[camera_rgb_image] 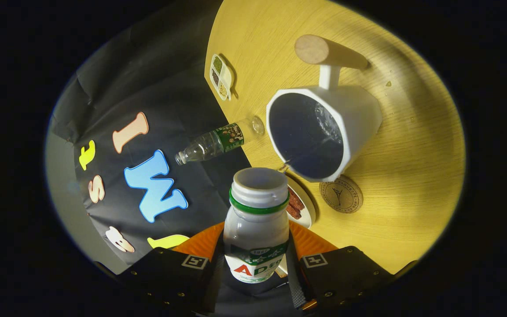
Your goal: Take the bottle from table, then pour the juice into the cup, finally place the bottle on the coaster
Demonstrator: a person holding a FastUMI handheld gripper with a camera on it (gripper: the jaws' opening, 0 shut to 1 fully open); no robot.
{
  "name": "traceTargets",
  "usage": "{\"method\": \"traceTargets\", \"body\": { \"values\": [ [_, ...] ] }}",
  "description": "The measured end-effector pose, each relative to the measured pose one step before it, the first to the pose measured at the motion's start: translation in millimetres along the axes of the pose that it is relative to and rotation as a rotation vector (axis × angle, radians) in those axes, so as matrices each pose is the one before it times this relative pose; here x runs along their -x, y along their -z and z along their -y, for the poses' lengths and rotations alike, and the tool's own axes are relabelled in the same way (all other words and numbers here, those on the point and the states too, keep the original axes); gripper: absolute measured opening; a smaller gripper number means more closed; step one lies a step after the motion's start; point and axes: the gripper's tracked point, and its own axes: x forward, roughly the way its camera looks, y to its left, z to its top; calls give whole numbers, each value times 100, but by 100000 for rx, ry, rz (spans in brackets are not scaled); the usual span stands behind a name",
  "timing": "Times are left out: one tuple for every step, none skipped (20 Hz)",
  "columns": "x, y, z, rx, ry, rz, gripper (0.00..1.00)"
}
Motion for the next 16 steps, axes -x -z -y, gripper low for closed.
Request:
{"method": "traceTargets", "body": {
  "values": [
    [-36,-47,-122,-760,-564,225,63],
    [-64,12,-38,-65,-29,-123,63],
    [-70,19,-33,143,104,-234,63],
    [-133,148,13,-392,-76,-607,63],
    [72,69,-78,-891,-333,-655,63],
    [105,-26,-174,-861,-1082,-284,63],
    [33,-39,-112,-618,-877,-96,63],
    [76,-63,-52,-89,-796,-63,63],
    [7,57,-186,-139,-1075,-87,63],
    [-27,61,-201,106,-844,-63,63],
    [47,-20,-107,229,-459,-344,63],
    [79,103,-79,124,-716,-502,63],
    [-27,106,-238,-9,-625,-536,63],
    [16,73,-196,77,-601,-297,63],
    [-89,-97,-88,134,-65,36,63],
    [144,-66,-29,204,-450,62,63]
  ]
}}
